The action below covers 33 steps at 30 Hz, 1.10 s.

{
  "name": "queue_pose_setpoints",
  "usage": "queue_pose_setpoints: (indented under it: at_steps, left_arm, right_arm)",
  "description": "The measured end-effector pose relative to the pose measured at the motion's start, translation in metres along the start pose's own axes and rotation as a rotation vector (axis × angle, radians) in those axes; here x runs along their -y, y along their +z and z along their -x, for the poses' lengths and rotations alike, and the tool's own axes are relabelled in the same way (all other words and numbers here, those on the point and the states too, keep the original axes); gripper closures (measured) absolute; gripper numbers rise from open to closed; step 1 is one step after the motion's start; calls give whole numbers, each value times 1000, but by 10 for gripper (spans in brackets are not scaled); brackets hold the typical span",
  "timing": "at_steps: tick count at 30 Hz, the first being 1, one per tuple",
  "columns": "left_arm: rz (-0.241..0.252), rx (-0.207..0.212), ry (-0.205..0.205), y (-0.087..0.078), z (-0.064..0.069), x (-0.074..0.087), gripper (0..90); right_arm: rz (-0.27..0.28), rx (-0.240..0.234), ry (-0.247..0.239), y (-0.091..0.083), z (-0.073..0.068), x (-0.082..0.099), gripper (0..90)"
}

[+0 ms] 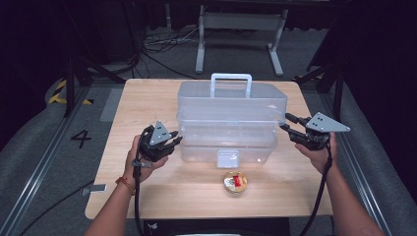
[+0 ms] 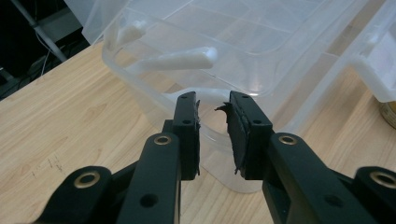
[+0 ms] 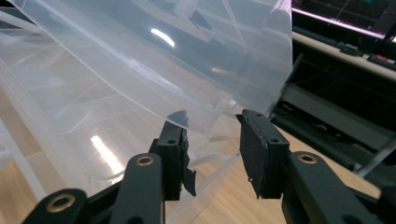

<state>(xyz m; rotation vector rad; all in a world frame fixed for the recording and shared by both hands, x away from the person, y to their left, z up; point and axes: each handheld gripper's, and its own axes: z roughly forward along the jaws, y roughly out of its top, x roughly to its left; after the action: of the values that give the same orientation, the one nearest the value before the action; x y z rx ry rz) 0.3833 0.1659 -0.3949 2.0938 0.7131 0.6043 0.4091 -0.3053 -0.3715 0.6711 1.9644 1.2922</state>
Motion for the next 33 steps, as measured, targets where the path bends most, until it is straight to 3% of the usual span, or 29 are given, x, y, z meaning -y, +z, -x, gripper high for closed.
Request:
queue_pose_setpoints:
  at_steps: [8,14,22,28,33]
  left_arm:
    - [6,16,-23,-1,-1,0,629]
    - [12,32,-15,-3,-1,0,594]
    - [5,61,15,-4,4,-2,560]
    - [-14,113,31,-1,9,-3,516]
    - [-8,134,12,0,9,-3,500]
  right_arm:
    - [13,28,-19,0,-1,-7,688]
    - [26,57,-48,3,-3,-18,701]
    - [58,101,-23,7,1,-24,721]
    - [65,131,9,13,5,-28,742]
    - [63,154,19,18,8,-34,755]
